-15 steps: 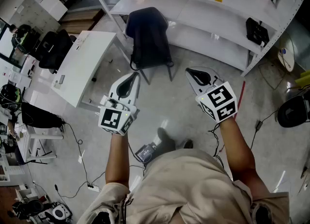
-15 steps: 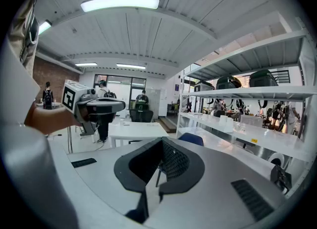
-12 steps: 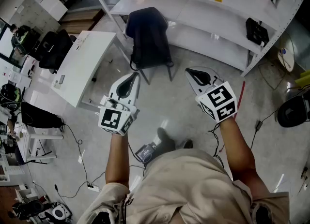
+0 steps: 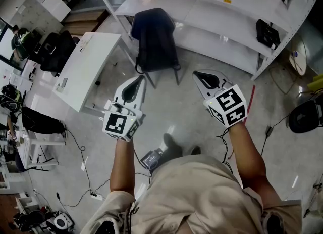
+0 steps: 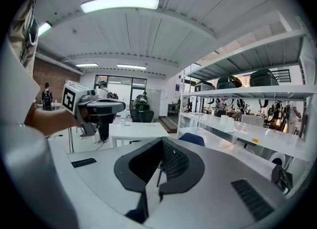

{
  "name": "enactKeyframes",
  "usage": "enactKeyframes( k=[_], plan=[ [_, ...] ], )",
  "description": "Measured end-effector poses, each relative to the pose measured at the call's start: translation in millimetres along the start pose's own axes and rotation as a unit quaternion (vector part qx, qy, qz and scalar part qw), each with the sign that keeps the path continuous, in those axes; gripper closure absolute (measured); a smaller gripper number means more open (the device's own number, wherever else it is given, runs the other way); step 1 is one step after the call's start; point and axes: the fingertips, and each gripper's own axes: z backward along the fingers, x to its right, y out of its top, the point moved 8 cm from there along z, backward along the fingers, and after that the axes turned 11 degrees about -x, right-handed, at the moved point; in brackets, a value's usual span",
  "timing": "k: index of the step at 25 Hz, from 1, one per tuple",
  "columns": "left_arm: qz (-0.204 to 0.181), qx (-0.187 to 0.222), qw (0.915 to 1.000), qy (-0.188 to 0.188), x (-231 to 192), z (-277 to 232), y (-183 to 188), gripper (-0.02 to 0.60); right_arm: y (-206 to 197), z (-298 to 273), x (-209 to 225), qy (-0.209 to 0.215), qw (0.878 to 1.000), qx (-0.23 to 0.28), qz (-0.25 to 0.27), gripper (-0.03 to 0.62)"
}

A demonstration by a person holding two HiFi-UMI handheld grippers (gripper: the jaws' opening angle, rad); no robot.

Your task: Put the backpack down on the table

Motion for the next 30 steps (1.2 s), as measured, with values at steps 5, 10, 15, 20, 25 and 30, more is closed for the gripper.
enactKeyframes(
  k=[5, 10, 15, 20, 25, 30],
  plan=[
    [0.003, 0.0, 1.0, 0.0, -2, 3, -1, 0.563, -1, -2, -3, 0.006, 1.0, -0.001, -0.002, 0.569],
    [0.008, 0.0, 1.0, 0.0, -10, 3, -9, 0.564, -2, -11, -5, 0.005, 1.0, 0.004, -0.011, 0.569],
    [0.026, 0.0, 0.9997, 0.002, -34, 0, -27, 0.563, 1, -35, -2, -0.004, 1.0, -0.005, -0.023, 0.569],
    [0.043, -0.003, 0.9991, 0.002, -53, -3, -39, 0.563, 6, -56, 1, -0.005, 1.0, -0.016, -0.026, 0.569],
    [0.05, 0.002, 0.9987, -0.012, -81, -13, -41, 0.563, 22, -81, 4, -0.011, 0.999, -0.024, -0.026, 0.568],
    [0.047, 0.012, 0.9984, -0.03, -131, -18, -49, 0.563, 45, -125, -3, -0.024, 0.999, -0.026, -0.024, 0.568]
  ],
)
